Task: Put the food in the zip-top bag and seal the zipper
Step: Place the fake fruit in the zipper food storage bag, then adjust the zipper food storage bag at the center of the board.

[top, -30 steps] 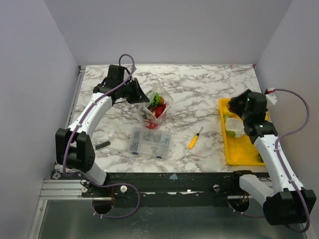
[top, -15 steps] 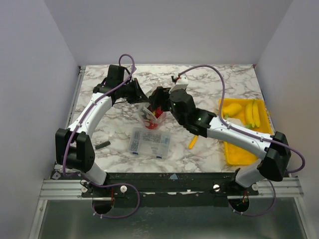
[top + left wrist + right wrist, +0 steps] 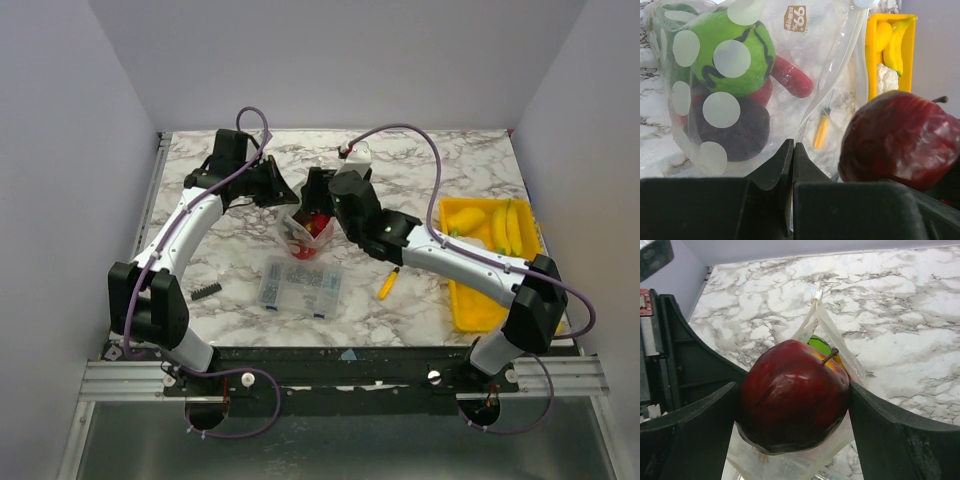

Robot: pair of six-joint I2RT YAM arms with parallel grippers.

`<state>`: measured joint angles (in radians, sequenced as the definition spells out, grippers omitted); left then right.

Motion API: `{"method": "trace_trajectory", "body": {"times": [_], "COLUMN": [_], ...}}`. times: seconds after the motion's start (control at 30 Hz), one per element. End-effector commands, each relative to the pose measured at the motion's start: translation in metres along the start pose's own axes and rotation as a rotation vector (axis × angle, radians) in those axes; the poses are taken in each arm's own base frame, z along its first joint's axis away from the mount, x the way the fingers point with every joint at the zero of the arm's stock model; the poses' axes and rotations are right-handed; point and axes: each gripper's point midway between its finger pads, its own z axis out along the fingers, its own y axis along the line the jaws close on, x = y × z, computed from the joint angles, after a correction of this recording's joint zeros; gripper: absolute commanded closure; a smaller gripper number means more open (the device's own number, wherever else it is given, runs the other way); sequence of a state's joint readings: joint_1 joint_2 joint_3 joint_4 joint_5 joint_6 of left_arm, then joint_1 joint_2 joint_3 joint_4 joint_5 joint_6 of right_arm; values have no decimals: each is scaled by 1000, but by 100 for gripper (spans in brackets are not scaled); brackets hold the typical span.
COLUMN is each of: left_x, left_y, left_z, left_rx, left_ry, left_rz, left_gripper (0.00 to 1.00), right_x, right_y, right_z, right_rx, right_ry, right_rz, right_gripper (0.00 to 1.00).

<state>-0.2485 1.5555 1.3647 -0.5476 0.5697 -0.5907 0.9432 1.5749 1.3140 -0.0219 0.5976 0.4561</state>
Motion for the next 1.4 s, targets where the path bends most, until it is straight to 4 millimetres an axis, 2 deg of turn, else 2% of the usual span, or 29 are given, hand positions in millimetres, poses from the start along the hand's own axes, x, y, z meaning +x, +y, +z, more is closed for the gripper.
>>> {"method": "trace_trajectory", "body": {"times": [0.0, 0.1, 0.2, 0.37, 0.57, 0.67, 0.8, 0.87, 1.07, 1.37], "left_x": [-6, -7, -7, -8, -8, -8, -10, -9, -10, -5], "left_y": [-15, -16, -17, -16, -18, -18, -16, -16, -15, -17], "left_z": [-14, -15, -17, -18, -19, -19, -17, -16, -11, 1], "left_rx": [42, 43, 46, 47, 51, 52, 50, 51, 59, 56], "left_ry": [-32, -37, -43, -45, -48, -49, -52, -52, -49, -31], "left_rz": [36, 37, 41, 39, 39, 41, 49, 53, 65, 109], "left_gripper": [100, 100, 100, 100, 100, 100, 100, 100, 100, 100], "right_x": [23, 33, 37, 24, 11, 5, 3, 4, 6, 19], "right_y": [-6, -2, -4, -9, -41, -69, -86, -82, -46, -39], "right_z": [13, 20, 20, 8, -6, -1, 11, 16, 18, 49], "right_rx": [89, 104, 117, 124, 192, 195, 85, -4, -239, -235], "right_ry": [96, 152, 172, 162, 145, 173, 205, 222, 227, 264], "right_rz": [-57, -81, -78, -73, -86, -33, -24, -39, -95, -105], "right_gripper": [10, 2, 0, 0, 4, 5, 10, 16, 28, 43]}}
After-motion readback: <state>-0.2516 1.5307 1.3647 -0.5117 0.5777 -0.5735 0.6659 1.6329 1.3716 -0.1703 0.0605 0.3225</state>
